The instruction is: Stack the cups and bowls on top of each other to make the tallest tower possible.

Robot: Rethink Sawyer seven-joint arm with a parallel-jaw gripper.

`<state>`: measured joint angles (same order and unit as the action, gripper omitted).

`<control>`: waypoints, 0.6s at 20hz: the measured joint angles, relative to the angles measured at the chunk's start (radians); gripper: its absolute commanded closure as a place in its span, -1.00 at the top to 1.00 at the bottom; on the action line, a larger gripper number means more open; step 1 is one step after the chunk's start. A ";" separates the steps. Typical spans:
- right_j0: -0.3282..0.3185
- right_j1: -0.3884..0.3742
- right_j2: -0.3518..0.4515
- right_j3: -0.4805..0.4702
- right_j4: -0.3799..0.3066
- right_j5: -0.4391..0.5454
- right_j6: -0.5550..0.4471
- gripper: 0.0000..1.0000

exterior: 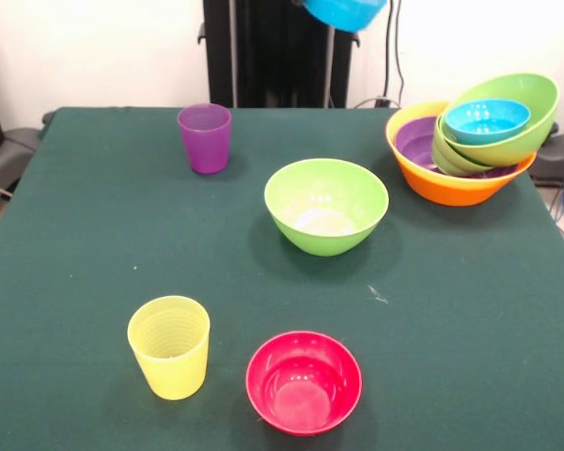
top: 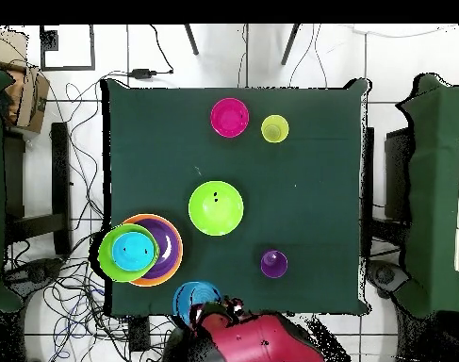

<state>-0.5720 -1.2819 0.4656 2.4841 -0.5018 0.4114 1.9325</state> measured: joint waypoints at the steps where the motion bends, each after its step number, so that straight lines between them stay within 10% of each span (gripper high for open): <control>1: 0.022 0.013 -0.015 -0.010 -0.009 0.000 0.014 -1.00; 12: 0.235 0.186 -0.148 -0.207 -0.023 0.000 0.218 -1.00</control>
<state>-0.3372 -1.0958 0.3173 2.2773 -0.5244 0.4117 2.1502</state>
